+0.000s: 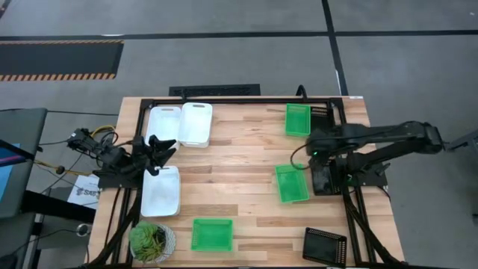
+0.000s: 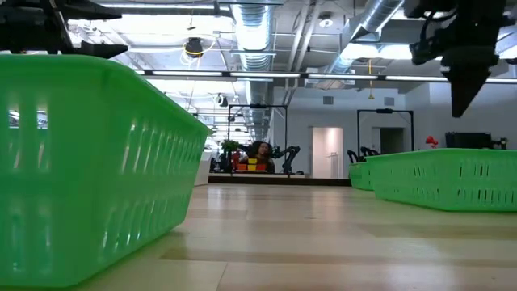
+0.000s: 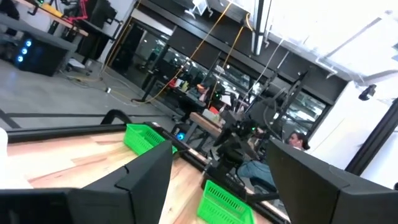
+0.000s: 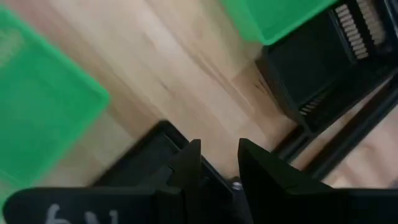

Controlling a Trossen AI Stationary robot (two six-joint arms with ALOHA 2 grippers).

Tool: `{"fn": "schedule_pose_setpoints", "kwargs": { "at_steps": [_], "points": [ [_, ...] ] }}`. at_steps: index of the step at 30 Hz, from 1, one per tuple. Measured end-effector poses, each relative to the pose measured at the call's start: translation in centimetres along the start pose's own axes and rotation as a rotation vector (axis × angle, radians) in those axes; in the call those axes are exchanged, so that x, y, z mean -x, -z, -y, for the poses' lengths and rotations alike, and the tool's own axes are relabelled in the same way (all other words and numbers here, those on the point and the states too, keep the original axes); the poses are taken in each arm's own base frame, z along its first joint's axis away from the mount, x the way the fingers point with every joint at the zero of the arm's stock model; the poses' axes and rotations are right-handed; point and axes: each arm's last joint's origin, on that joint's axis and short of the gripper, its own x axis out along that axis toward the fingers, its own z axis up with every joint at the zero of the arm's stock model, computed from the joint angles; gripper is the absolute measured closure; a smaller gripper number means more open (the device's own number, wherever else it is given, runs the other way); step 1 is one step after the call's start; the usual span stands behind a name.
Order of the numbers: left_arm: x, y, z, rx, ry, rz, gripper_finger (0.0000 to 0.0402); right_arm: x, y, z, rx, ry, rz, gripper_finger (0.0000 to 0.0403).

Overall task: Stack baskets by color
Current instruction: Stack the middle black bin into the top black bin

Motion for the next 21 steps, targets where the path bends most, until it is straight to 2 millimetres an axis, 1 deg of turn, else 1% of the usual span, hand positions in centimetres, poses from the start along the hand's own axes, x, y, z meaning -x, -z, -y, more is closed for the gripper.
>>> {"fn": "schedule_pose_setpoints", "kwargs": {
  "at_steps": [3, 5, 8, 11, 14, 16, 19, 21],
  "points": [
    [0.0, 0.1, 0.0, 0.007, -0.002, -0.009, 0.0152, -0.5, -0.3, -1.4, 0.077, -0.065, -0.061, 0.0251],
    [0.0, 0.3, -0.1, 0.014, -0.008, -0.021, 0.0152, -0.6, -0.2, -2.3, 0.097, -0.133, -0.111, 0.0234],
    [0.0, 0.4, -0.2, 0.011, -0.012, -0.033, 0.0152, -0.2, 0.8, -3.3, 0.080, -0.201, -0.184, 0.0208],
    [0.0, 0.5, -0.2, 0.009, -0.013, -0.036, 0.0152, 0.4, 2.2, -4.2, 0.021, -0.208, -0.224, 0.0185],
    [0.0, 0.5, -0.2, 0.012, -0.013, -0.036, 0.0152, 1.2, 3.8, -5.1, -0.087, -0.197, -0.224, 0.0170],
    [0.0, 0.5, -0.2, 0.012, -0.013, -0.037, 0.0152, 1.4, 4.6, -5.6, -0.222, -0.171, -0.213, 0.0168],
    [0.0, 0.5, -0.2, 0.011, -0.013, -0.037, 0.0152, 1.1, 5.5, -6.5, -0.439, -0.125, -0.223, 0.0169],
    [0.0, 0.4, -0.2, 0.014, -0.014, -0.035, 0.0152, 0.9, 5.8, -7.2, -0.514, -0.115, -0.217, 0.0171]
  ]
}}
